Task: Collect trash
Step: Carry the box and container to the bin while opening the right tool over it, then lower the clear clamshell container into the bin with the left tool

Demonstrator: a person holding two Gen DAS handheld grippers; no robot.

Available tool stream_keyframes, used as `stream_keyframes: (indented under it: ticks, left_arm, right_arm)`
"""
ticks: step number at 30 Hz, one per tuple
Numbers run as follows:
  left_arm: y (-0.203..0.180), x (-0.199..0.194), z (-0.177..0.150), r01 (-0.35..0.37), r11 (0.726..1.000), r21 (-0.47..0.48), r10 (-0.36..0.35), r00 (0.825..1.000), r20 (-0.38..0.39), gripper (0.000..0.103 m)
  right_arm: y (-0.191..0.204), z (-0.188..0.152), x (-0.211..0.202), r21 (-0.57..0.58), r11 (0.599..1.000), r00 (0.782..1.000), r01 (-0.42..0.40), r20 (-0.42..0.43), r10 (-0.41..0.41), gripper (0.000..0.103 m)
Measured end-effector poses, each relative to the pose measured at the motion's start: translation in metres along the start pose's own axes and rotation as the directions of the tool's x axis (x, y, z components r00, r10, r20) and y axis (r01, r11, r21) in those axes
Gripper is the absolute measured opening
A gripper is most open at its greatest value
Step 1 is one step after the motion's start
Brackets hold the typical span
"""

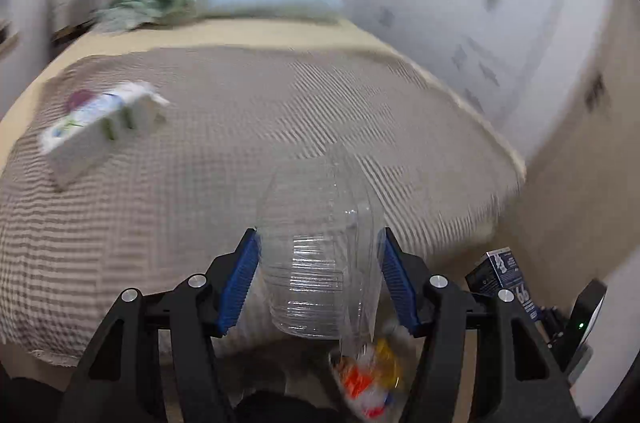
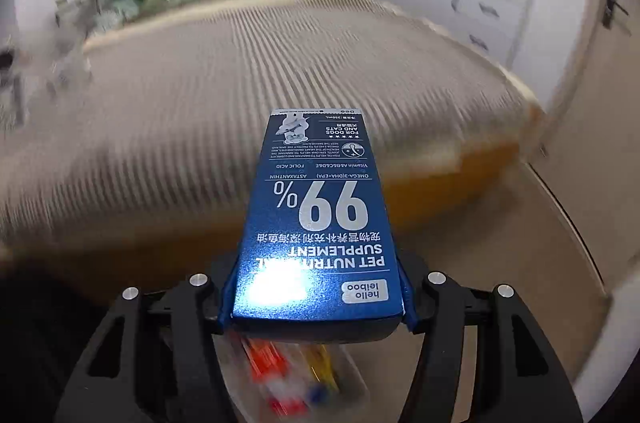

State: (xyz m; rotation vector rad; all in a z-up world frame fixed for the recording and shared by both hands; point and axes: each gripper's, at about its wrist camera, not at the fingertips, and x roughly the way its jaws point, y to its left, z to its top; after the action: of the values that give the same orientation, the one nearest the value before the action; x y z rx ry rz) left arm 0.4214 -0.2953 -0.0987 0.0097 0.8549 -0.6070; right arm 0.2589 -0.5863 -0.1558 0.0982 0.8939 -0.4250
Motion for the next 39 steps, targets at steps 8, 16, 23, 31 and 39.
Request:
stream_keyframes:
  ticks: [8, 16, 23, 31, 39]
  left_arm:
    - [-0.061, 0.047, -0.047, 0.032, 0.994, 0.108, -0.012, 0.984, -0.179, 0.058]
    - [-0.058, 0.071, -0.067, -0.039, 0.99, 0.139, 0.073, 0.965, -0.253, 0.058]
    - [-0.055, 0.091, -0.067, -0.053, 0.991, 0.126, 0.089, 0.95, -0.301, 0.058]
    - [-0.092, 0.132, -0.073, 0.05, 0.967, 0.25, 0.049, 0.926, -0.374, 0.059]
    - [-0.139, 0.254, -0.121, 0.162, 0.936, 0.313, 0.081, 0.766, -0.638, 0.059]
  right_arm:
    - [-0.009, -0.16, 0.078, -0.001, 0.998, 0.908, -0.067, -0.414, 0.06, 0.058]
    - [0.027, -0.191, 0.171, 0.036, 0.987, 0.783, -0.154, -0.605, 0.145, 0.058]
    - [0.087, -0.194, 0.224, -0.001, 0.957, 0.741, -0.289, -0.634, 0.223, 0.078]
    - [0.071, -0.23, 0.212, 0.004, 0.959, 0.679, -0.282, -0.706, 0.203, 0.078]
    - [0.015, -0.228, 0.159, 0.119, 0.977, 0.758, -0.177, -0.617, 0.212, 0.078]
